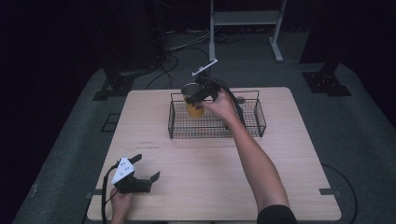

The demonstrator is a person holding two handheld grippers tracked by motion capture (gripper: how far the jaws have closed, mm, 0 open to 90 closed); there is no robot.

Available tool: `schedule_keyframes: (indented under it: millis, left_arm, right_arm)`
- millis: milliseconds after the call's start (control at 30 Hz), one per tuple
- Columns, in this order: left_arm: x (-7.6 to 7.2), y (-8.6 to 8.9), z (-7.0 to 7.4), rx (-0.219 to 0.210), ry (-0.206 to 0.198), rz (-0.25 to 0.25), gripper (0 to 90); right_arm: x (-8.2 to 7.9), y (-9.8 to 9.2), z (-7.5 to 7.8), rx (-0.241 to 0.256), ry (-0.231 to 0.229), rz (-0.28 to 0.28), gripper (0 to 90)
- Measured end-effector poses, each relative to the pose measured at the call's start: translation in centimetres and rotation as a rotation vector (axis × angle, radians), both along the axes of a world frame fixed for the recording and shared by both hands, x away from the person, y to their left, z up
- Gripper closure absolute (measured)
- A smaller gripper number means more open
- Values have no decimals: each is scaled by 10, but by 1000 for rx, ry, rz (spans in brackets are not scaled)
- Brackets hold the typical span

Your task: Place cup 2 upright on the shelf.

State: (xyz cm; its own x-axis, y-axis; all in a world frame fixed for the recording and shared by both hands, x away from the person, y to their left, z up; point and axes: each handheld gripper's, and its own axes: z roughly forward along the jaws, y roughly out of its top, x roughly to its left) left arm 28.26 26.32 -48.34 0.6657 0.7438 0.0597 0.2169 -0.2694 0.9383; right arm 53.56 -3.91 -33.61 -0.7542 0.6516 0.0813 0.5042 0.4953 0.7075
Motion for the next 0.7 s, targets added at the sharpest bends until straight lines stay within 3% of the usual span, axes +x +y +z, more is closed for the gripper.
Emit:
schedule_keyframes:
  millis: [700]
  left_arm:
    - [0, 0, 0, -4, 1, 1, 0]
  right_arm:
    - [7, -2, -30, -11, 37, -29, 131]
